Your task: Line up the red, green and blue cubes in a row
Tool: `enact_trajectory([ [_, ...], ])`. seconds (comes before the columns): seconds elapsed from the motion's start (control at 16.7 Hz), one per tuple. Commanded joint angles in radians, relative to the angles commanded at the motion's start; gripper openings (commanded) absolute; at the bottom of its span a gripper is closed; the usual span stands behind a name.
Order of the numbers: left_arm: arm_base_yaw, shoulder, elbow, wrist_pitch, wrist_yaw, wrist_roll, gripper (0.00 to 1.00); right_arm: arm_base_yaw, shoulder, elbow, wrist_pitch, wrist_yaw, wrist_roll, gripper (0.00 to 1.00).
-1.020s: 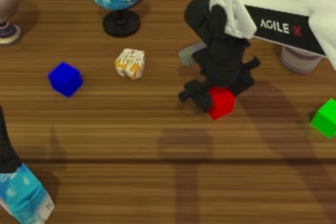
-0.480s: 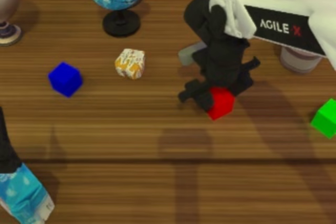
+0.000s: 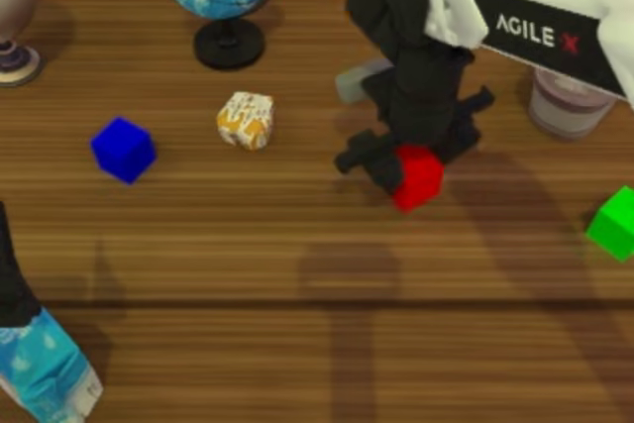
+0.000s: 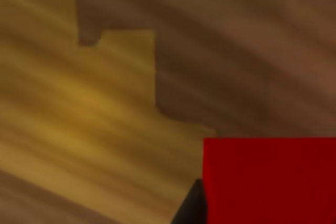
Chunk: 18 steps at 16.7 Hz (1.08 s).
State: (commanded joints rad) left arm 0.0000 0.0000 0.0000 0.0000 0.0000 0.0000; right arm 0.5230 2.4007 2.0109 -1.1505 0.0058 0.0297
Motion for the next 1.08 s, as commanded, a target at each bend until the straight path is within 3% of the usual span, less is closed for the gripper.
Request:
enact_trajectory([
  [0.24, 0.0, 0.0, 0.0, 0.0, 0.0, 0.0, 1.0, 0.005, -0.024, 0.097, -0.128, 0.0, -0.001, 0.0],
  [0.66, 0.0, 0.0, 0.0, 0.0, 0.0, 0.0, 1.0, 0.008, -0.023, 0.111, -0.141, 0.0, 0.013, 0.0],
  [0.84, 0.0, 0.0, 0.0, 0.0, 0.0, 0.0, 1.0, 0.061, -0.015, 0.132, -0.155, 0.002, 0.113, 0.0],
  [1.08, 0.0, 0.0, 0.0, 0.0, 0.0, 0.0, 1.0, 0.177, -0.008, 0.161, -0.185, 0.008, 0.37, 0.0],
])
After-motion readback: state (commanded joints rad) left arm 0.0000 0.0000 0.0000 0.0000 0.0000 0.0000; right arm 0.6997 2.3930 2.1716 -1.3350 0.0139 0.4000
